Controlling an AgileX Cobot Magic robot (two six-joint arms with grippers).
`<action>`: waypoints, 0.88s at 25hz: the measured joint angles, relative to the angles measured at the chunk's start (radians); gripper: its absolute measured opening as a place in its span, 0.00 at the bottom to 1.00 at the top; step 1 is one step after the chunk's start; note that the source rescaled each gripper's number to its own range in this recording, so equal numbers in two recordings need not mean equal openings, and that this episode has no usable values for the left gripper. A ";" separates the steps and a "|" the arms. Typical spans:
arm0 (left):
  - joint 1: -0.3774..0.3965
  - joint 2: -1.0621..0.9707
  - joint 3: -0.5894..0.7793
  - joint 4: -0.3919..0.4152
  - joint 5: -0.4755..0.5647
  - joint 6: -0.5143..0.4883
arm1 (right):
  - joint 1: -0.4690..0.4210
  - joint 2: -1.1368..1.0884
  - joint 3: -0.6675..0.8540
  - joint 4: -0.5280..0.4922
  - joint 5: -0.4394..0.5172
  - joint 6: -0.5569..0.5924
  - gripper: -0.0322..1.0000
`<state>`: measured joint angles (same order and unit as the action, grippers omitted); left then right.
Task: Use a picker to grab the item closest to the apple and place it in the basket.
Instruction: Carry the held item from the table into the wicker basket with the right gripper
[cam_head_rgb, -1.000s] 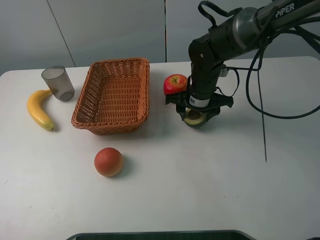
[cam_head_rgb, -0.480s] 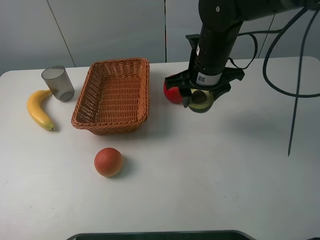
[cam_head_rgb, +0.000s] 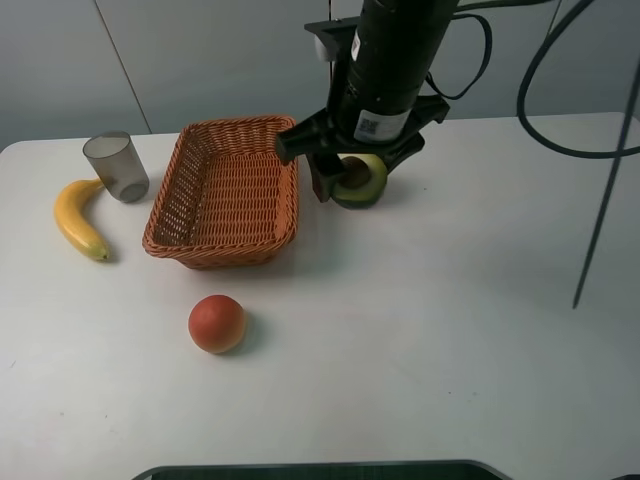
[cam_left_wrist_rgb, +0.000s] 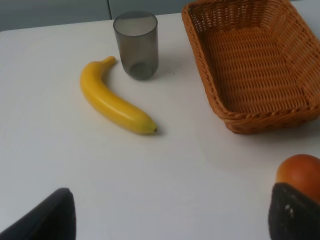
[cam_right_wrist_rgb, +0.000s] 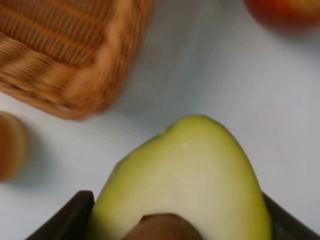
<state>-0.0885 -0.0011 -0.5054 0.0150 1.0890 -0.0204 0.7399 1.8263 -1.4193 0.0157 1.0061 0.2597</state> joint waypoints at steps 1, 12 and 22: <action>0.000 0.000 0.000 0.000 0.000 0.000 | 0.014 0.020 -0.034 0.000 0.008 -0.009 0.05; 0.000 0.000 0.000 0.000 0.000 0.000 | 0.107 0.355 -0.526 -0.016 0.088 -0.072 0.05; 0.000 0.000 0.000 0.000 0.000 0.000 | 0.125 0.455 -0.619 -0.116 -0.094 -0.051 0.05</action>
<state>-0.0885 -0.0011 -0.5054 0.0150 1.0890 -0.0204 0.8651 2.2818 -2.0379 -0.1002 0.9120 0.2090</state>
